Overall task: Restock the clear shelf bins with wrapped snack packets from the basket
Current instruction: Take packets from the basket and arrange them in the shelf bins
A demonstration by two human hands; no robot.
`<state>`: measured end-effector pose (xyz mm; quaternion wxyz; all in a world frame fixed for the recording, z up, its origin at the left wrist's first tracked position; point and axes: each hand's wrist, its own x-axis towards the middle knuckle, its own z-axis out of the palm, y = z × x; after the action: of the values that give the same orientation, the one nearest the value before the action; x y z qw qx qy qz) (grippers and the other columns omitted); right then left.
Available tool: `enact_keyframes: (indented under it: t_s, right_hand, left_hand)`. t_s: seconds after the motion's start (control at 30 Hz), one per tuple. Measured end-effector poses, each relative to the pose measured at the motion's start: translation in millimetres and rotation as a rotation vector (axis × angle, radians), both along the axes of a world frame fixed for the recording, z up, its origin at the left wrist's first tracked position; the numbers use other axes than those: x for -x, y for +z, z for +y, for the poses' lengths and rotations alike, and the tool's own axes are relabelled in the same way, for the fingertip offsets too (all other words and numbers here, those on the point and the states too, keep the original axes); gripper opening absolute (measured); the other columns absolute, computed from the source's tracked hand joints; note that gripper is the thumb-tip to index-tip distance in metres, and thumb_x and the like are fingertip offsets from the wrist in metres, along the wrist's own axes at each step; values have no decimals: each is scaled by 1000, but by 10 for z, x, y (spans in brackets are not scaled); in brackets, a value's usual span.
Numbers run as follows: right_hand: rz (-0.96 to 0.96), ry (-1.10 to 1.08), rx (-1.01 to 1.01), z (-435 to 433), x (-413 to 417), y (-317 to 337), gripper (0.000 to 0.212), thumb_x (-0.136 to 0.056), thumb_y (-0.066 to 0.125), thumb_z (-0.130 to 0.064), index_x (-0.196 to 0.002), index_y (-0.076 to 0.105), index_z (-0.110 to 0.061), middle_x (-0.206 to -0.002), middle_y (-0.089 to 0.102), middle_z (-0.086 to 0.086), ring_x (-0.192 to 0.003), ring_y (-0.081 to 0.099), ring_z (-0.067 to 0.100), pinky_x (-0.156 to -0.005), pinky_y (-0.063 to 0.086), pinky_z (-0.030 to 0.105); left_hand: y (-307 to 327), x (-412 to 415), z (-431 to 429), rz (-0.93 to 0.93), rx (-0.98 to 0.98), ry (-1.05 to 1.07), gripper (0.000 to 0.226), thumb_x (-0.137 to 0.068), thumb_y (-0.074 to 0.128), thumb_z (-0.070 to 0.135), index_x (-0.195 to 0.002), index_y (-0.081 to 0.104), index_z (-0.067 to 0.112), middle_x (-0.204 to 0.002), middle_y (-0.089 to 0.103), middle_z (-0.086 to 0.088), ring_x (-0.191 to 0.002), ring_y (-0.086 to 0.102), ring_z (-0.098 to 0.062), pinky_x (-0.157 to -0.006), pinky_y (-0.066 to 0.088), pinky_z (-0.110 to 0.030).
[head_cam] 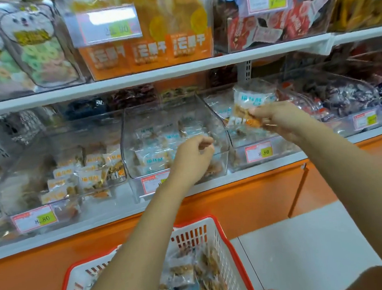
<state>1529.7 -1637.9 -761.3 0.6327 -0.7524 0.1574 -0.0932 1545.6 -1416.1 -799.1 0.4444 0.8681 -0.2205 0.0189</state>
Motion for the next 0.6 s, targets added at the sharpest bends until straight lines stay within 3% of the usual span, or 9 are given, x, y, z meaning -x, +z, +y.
enact_keyframes:
  t_s: [0.07,0.17,0.23,0.3,0.4,0.5,0.6]
  right_hand:
    - [-26,-135,110,-81,-78,-35,20,-86,70,-25,-100,65,-11,-93,68,-1,-84,60,12,-78,47,28]
    - [-36,-188,167,-113,-257,-62,17,-86,70,-19,-99,63,-11,-82,64,-6,-73,59,8,-76,55,23]
    - [-22,-134,216,-117,-408,-74,21,-86,70,-19,-102,65,-7,-84,66,-3,-74,61,9,-71,52,14]
    - [21,-71,302,-109,-558,-117,26,-86,71,-22,-104,66,-4,-89,66,1,-82,61,14,-77,47,21]
    - [101,41,351,-65,-715,-191,18,-89,67,-22,-96,65,-5,-78,60,-3,-74,54,9,-65,39,18]
    - [143,94,379,-35,-855,-247,28,-86,71,-24,-96,66,1,-83,64,3,-84,58,19,-81,47,30]
    - [187,153,445,-25,-922,-201,25,-85,72,-20,-96,66,2,-93,67,14,-90,60,26,-94,46,38]
  left_hand:
    - [-49,-102,-92,7,-82,-15,28,-96,53,22,-123,61,17,-119,62,5,-106,55,-9,-87,37,-18]
    - [-118,-207,-183,49,-143,-69,25,-96,53,18,-119,64,15,-112,65,2,-92,55,-6,-79,39,-15]
    - [-144,-269,-215,58,-211,-103,20,-95,55,18,-110,68,15,-98,65,4,-79,54,-4,-67,39,-14]
    - [-155,-324,-231,58,-260,-124,16,-94,57,18,-103,70,16,-84,63,8,-73,55,-3,-61,38,-13]
    - [-134,-360,-231,69,-267,-143,15,-92,60,15,-101,72,15,-77,60,11,-74,58,-5,-67,45,-18]
    - [-112,-364,-202,101,-262,-159,17,-91,62,14,-104,72,15,-91,70,3,-86,65,-12,-82,53,-29]
    - [-104,-385,-171,100,-297,-174,20,-91,61,17,-108,72,18,-98,72,3,-85,65,-8,-82,53,-26]
